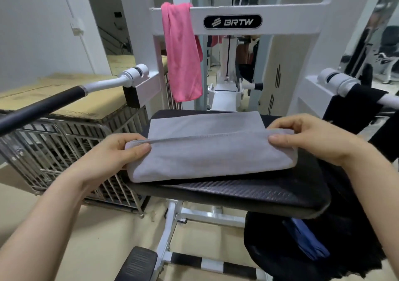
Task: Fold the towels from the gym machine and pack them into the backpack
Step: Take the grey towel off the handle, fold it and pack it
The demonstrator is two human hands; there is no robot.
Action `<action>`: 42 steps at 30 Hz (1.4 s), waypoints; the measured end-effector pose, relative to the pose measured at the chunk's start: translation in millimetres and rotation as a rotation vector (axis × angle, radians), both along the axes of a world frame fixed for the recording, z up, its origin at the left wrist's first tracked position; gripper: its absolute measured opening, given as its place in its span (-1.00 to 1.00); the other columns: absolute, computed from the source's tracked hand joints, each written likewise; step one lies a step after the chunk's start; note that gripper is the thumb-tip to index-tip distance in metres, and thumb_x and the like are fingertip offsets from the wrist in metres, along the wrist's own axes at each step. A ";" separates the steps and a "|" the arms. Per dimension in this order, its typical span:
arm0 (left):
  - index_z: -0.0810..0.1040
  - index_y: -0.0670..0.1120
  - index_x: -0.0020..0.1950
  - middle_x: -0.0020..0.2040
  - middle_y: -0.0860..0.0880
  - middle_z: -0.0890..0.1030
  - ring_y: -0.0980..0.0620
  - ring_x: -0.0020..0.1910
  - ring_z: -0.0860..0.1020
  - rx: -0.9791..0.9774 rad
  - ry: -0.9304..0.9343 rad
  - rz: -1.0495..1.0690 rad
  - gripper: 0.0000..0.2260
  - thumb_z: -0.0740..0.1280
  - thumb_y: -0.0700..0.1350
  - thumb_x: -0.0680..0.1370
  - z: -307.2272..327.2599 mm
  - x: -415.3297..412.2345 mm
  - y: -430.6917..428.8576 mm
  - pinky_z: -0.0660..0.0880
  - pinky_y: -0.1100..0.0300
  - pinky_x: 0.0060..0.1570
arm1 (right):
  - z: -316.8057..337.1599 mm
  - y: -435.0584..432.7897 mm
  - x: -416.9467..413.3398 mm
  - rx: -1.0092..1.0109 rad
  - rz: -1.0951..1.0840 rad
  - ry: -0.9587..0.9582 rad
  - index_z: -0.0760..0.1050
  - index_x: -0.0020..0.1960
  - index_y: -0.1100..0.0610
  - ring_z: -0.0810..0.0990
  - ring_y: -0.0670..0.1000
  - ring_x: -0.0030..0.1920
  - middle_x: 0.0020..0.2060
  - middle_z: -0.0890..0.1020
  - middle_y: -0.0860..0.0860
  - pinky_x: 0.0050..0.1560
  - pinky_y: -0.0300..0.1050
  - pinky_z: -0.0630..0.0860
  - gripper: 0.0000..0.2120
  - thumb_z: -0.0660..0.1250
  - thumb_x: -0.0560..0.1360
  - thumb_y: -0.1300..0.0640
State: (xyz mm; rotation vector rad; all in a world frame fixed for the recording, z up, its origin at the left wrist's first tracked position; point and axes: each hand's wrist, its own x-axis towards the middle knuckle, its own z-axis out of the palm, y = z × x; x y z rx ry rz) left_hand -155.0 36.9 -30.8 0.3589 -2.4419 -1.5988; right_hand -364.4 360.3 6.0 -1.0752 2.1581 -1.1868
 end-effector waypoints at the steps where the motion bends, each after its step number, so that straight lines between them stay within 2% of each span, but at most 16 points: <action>1: 0.65 -0.11 -0.05 -0.13 -0.12 0.69 -0.03 -0.17 0.62 0.035 0.001 0.025 -0.72 0.41 0.09 0.45 0.6 -13.5 -7.9 0.53 0.11 -0.13 | -0.2 -11.8 -11.4 -0.027 -0.070 -0.026 0.64 -0.03 0.16 0.65 0.01 -0.08 -0.10 0.71 0.08 0.01 -0.12 0.56 -0.89 0.36 0.50 0.16; 4: 0.64 -0.16 -0.06 -0.17 -0.10 0.66 0.02 -0.23 0.59 0.054 0.007 0.134 -0.83 0.34 -0.07 0.57 0.4 -57.0 -28.0 0.44 0.14 -0.18 | -4.7 -50.0 -42.4 0.012 -0.244 0.002 0.63 -0.04 0.12 0.65 0.08 -0.08 -0.09 0.70 0.10 0.03 0.03 0.56 -0.92 0.37 0.52 0.14; 6: 0.66 -0.10 -0.07 -0.18 -0.06 0.69 0.04 -0.24 0.61 0.050 -0.002 0.197 -0.85 0.32 -0.08 0.58 -2.3 -82.7 -38.7 0.47 0.15 -0.20 | -9.8 -72.3 -59.3 0.084 -0.346 0.097 0.60 -0.01 0.11 0.61 0.09 -0.13 -0.09 0.67 0.11 -0.08 -0.01 0.53 -0.90 0.33 0.53 0.13; 11: 0.62 -0.06 -0.11 -0.19 -0.01 0.62 0.04 -0.19 0.54 -0.329 -0.084 0.354 -0.84 0.28 -0.07 0.58 -17.5 -119.9 -49.0 0.37 0.18 -0.26 | -35.6 -105.5 -82.7 0.341 -0.405 0.516 0.49 0.06 0.16 0.53 0.14 -0.03 0.00 0.60 0.13 -0.09 -0.05 0.40 -0.86 0.19 0.57 0.16; 15: 0.63 -0.19 -0.11 -0.19 -0.10 0.64 -0.10 -0.12 0.56 -0.449 -0.056 0.446 -0.74 0.24 -0.05 0.57 -28.0 -124.7 -45.7 0.41 0.08 -0.18 | -54.1 -110.7 -85.2 0.375 -0.417 0.687 0.38 0.01 0.15 0.52 0.20 -0.09 -0.08 0.59 0.16 -0.14 0.03 0.43 -0.90 0.13 0.61 0.14; 20: 0.56 -0.10 -0.19 -0.22 -0.03 0.58 -0.12 -0.10 0.53 -0.578 -0.047 0.455 -0.76 0.20 -0.04 0.59 -31.1 -126.9 -46.2 0.30 0.12 -0.20 | -56.6 -112.5 -88.9 0.375 -0.403 0.731 0.31 -0.05 0.10 0.49 0.19 -0.15 -0.09 0.52 0.16 -0.19 0.01 0.38 -0.89 0.10 0.62 0.10; 22: 0.57 -0.08 -0.07 -0.13 -0.05 0.59 -0.14 -0.04 0.53 -0.639 -0.072 0.445 -0.79 0.18 -0.03 0.60 -29.9 -129.4 -44.8 0.30 0.11 -0.18 | -55.9 -112.2 -91.0 0.391 -0.397 0.707 0.37 0.04 0.11 0.49 0.18 -0.09 -0.03 0.52 0.18 -0.14 -0.01 0.38 -0.89 0.12 0.61 0.09; 26: 0.49 0.05 0.27 0.12 -0.07 0.57 -0.14 0.13 0.50 -0.874 -0.145 0.421 -0.68 0.17 0.10 0.57 -30.0 -131.8 -47.8 0.44 0.03 -0.03 | -35.0 -99.9 -100.9 0.497 -0.390 0.479 0.42 0.34 0.03 0.50 0.15 0.17 0.22 0.49 0.14 0.15 0.00 0.45 -0.57 0.29 0.50 -0.04; 27: 0.49 0.06 0.28 0.13 -0.08 0.52 -0.13 0.18 0.45 -0.869 -0.150 0.399 -0.67 0.19 0.12 0.56 -30.9 -132.2 -51.4 0.43 0.00 0.04 | -28.7 -96.5 -103.1 0.542 -0.404 0.425 0.42 0.36 0.01 0.50 0.14 0.21 0.25 0.48 0.12 0.19 0.01 0.45 -0.51 0.33 0.46 -0.08; 29: 0.55 0.03 0.17 0.07 -0.04 0.44 -0.12 0.20 0.37 -0.758 -0.127 0.358 -0.73 0.25 0.11 0.55 -31.9 -131.3 -56.9 0.37 0.02 0.09 | -21.0 -91.5 -106.8 0.559 -0.411 0.308 0.49 0.24 0.03 0.55 0.08 0.11 0.14 0.55 0.05 0.06 -0.07 0.47 -0.59 0.38 0.44 -0.07; 31: 0.54 0.01 -0.03 -0.06 0.02 0.49 -0.07 0.07 0.46 -0.684 -0.066 0.310 -0.85 0.32 0.06 0.52 -29.2 -126.8 -56.5 0.35 0.12 -0.07 | -17.2 -92.1 -107.8 0.514 -0.376 0.245 0.51 0.01 0.10 0.53 0.04 -0.13 -0.14 0.59 0.02 -0.16 -0.12 0.41 -0.80 0.41 0.44 0.04; 33: 0.45 0.04 -0.17 -0.23 0.04 0.55 -0.01 -0.16 0.52 -0.645 -0.047 0.285 -0.88 0.36 0.02 0.48 -22.0 -116.2 -47.9 0.36 0.14 -0.26 | -10.0 -98.2 -108.4 0.533 -0.325 0.288 0.47 -0.12 0.13 0.46 0.04 -0.24 -0.27 0.55 0.02 -0.23 -0.11 0.38 -0.87 0.41 0.44 0.13; 36: 0.36 0.04 -0.17 -0.35 0.00 0.54 0.00 -0.36 0.46 -0.530 -0.071 0.274 -0.84 0.36 -0.09 0.43 -15.1 -94.1 -32.9 0.36 0.11 -0.33 | 8.1 -119.6 -114.1 0.642 -0.282 0.460 0.40 -0.20 0.08 0.45 0.04 -0.23 -0.20 0.54 0.05 -0.23 -0.08 0.39 -0.85 0.37 0.43 0.21; 38: 0.37 0.08 -0.10 -0.42 -0.03 0.46 0.02 -0.46 0.42 -0.222 -0.119 0.171 -0.80 0.34 -0.18 0.46 -10.2 -73.1 -15.7 0.33 0.12 -0.35 | 13.7 -144.9 -115.6 0.640 -0.335 0.694 0.39 -0.18 0.04 0.46 0.09 -0.18 -0.13 0.54 0.04 -0.23 -0.08 0.39 -0.86 0.32 0.43 0.23; 40: 0.40 0.08 -0.03 -0.47 -0.02 0.39 0.01 -0.51 0.46 0.099 -0.155 0.026 -0.78 0.32 -0.23 0.51 -7.9 -51.4 7.9 0.32 0.17 -0.39 | 9.1 -173.9 -105.2 0.472 -0.383 1.009 0.45 -0.02 0.05 0.46 0.13 -0.10 -0.08 0.52 0.05 -0.21 -0.05 0.40 -0.83 0.28 0.44 0.27; 42: 0.43 0.05 0.00 -0.49 -0.02 0.36 -0.02 -0.54 0.50 0.239 -0.187 -0.045 -0.81 0.29 -0.24 0.54 -12.1 -32.1 29.7 0.29 0.25 -0.48 | -3.1 -196.3 -80.7 0.270 -0.280 1.173 0.44 0.19 0.09 0.47 0.13 -0.03 -0.01 0.50 0.08 -0.22 -0.01 0.46 -0.64 0.33 0.41 0.30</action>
